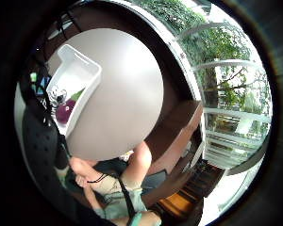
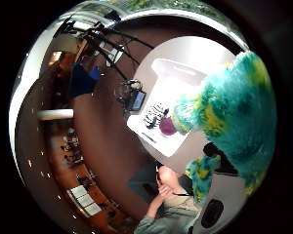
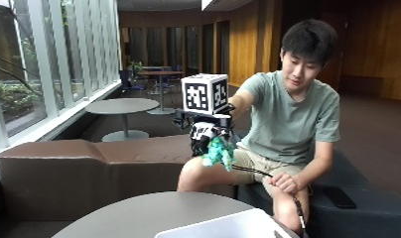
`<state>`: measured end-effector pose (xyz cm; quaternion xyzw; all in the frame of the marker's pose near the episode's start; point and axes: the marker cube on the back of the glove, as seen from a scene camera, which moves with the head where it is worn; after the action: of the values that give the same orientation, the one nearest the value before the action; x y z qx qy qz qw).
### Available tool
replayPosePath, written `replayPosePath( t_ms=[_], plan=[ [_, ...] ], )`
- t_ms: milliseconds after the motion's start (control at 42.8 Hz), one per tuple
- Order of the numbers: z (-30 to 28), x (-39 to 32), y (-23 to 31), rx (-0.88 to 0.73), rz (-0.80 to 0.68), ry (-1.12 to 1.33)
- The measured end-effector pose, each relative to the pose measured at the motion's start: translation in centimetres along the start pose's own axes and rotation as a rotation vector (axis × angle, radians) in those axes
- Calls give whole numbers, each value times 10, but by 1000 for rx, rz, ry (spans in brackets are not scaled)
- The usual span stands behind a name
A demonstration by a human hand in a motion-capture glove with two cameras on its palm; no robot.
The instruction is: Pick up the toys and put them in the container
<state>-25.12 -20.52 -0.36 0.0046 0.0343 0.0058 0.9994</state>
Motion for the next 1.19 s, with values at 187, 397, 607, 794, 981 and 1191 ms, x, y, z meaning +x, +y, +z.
replayPosePath(
  t_ms=[187, 397, 607, 794, 981, 1191],
  plan=[
    [-9, -39, -12, 16, -74, 7],
    [4, -85, -37, 9, -127, 19],
    [37, -118, -65, -26, -124, 7],
    [68, -131, -80, -19, -151, 61],
    [88, -125, -86, -95, -91, 171],
    [93, -115, -78, -213, -63, 223]
  ],
)
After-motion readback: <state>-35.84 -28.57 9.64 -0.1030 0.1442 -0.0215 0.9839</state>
